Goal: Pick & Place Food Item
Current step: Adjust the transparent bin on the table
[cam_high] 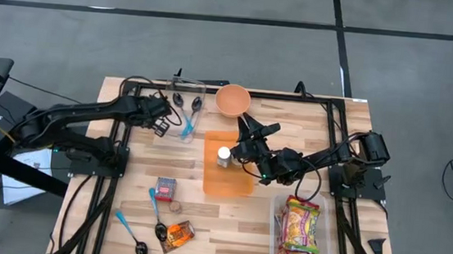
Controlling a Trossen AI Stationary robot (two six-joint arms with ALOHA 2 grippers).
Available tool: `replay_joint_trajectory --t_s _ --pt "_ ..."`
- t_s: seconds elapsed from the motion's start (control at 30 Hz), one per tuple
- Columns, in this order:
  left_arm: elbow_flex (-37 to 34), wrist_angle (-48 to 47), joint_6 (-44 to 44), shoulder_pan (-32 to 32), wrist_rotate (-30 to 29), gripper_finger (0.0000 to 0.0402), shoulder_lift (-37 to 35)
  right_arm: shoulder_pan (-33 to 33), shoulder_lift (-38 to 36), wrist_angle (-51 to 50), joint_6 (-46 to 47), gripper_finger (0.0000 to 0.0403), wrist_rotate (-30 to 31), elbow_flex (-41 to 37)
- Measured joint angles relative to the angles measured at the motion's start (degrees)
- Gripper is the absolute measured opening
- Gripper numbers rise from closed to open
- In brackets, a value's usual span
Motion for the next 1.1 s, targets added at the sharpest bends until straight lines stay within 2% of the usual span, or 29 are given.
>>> replay_joint_trajectory --t_s 0.1,0.4,0.63,0.8,0.93,1.1 --pt "0.00 3.06 1.74 0.00 2.22 0.0000 1.03 -0.02 0.00 0.00 0.00 0.0115 0.00 0.00" --pt "0.00 6.07 2.19 -0.04 1.85 0.0000 -0.41 -0.02 0.00 0.00 -0.02 0.0115 0.00 0.00" --pt "0.00 5.70 2.14 0.00 -2.33 0.0000 -0.44 -0.02 0.00 0.00 0.00 0.0115 0.04 0.00" --pt "0.00 2.57 1.96 -0.02 0.06 0.0000 -0.44 -0.02 0.00 0.00 0.00 0.0115 0.09 0.00" --pt "0.00 4.87 2.52 -0.02 3.64 0.0000 -0.44 -0.02 0.00 0.00 -0.02 0.0115 0.09 0.00" --pt "0.00 8.57 3.92 -0.02 5.08 0.0000 -0.44 -0.02 0.00 0.00 -0.01 0.0115 0.12 0.00"
